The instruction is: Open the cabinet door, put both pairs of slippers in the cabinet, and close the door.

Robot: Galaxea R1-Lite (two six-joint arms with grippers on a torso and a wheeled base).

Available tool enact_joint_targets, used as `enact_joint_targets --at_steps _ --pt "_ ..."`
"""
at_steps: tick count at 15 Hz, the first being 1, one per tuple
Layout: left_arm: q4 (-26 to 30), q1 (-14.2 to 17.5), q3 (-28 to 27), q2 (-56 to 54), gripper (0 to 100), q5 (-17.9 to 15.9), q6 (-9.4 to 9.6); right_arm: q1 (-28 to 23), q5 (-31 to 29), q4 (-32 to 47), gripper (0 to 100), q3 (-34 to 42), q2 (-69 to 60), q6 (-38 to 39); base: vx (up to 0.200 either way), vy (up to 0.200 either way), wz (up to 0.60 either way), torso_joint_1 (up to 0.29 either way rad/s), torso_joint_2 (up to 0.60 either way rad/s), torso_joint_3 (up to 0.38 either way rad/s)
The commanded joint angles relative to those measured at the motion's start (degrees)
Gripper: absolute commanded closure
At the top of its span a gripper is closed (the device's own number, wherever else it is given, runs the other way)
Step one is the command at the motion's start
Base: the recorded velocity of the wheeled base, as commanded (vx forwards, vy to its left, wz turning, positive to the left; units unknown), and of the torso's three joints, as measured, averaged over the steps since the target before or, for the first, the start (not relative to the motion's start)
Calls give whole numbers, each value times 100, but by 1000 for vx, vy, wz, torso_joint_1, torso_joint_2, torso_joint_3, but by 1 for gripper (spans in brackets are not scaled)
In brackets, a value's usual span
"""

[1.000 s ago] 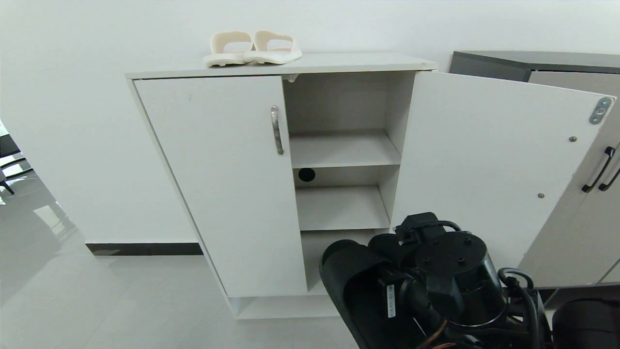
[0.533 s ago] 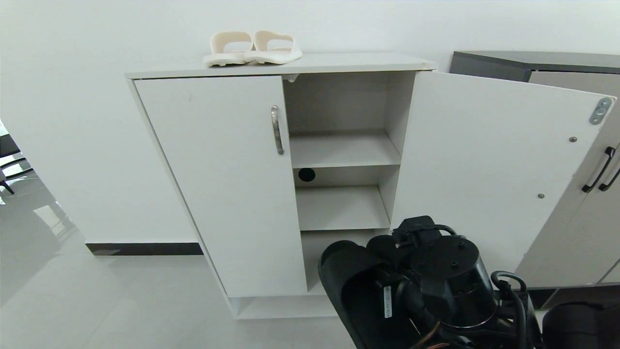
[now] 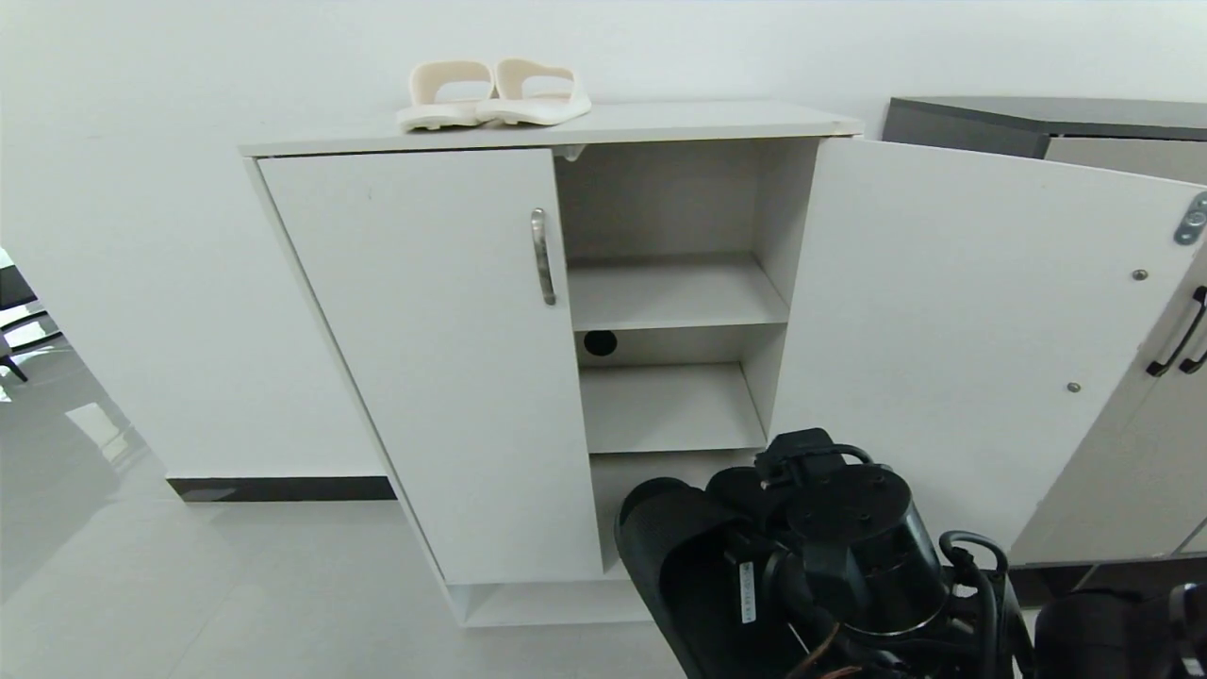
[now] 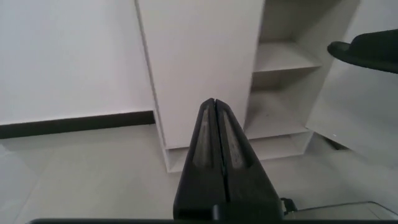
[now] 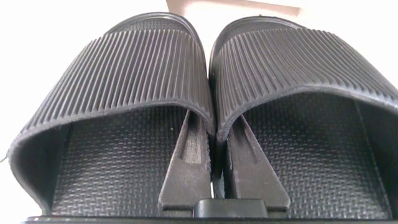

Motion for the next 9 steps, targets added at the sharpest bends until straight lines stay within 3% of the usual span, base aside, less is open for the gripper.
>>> enact_joint_targets --at_steps 1,3,5,7,9 --pt "6 -7 0 6 100 5 -1 11 -14 -25 100 21 41 1 0 200 0 7 2 -2" --pt "6 -7 0 6 100 5 8 2 -23 -78 100 -5 226 28 0 0 0 0 0 0" --pt "6 -7 0 6 100 5 17 2 -102 -869 100 -163 779 414 0 0 0 0 0 0" --pt "6 -7 0 6 100 5 34 -156 -867 -1466 100 -497 1228 274 0 0 0 0 0 0" --pt "6 -7 0 6 100 5 25 -367 -981 -1466 100 -831 1395 142 0 0 0 0 0 0"
